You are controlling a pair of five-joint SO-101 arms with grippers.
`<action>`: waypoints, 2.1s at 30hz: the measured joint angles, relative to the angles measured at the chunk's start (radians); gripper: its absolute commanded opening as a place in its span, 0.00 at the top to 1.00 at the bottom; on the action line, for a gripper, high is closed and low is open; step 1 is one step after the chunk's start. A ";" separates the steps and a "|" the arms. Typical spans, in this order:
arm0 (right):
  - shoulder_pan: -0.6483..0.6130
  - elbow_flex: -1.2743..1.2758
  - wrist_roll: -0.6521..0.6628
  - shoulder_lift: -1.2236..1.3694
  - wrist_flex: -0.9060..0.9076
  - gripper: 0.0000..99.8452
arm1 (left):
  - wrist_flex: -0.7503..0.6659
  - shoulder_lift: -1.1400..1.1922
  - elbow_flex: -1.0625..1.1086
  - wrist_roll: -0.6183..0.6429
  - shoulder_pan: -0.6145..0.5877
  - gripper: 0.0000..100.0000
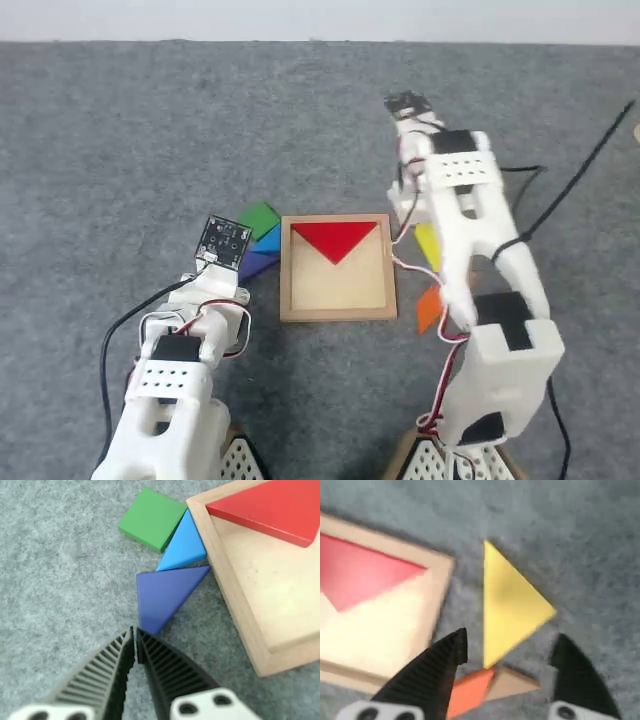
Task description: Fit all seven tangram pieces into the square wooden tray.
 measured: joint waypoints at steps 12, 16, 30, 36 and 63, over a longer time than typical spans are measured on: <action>-0.037 0.161 0.092 0.023 -0.181 0.65 | 0.000 0.000 0.000 0.000 0.000 0.99; -0.031 0.161 0.100 0.055 -0.213 0.65 | 0.000 0.000 0.000 0.000 0.000 0.99; 0.014 0.161 0.112 0.130 -0.287 0.65 | 0.000 0.000 0.000 0.000 0.000 0.99; 0.014 0.153 0.114 0.146 -0.288 0.65 | 0.000 0.000 0.000 0.000 0.000 0.99; 0.028 0.057 0.123 0.206 -0.192 0.75 | 0.000 0.000 0.000 0.000 0.000 0.99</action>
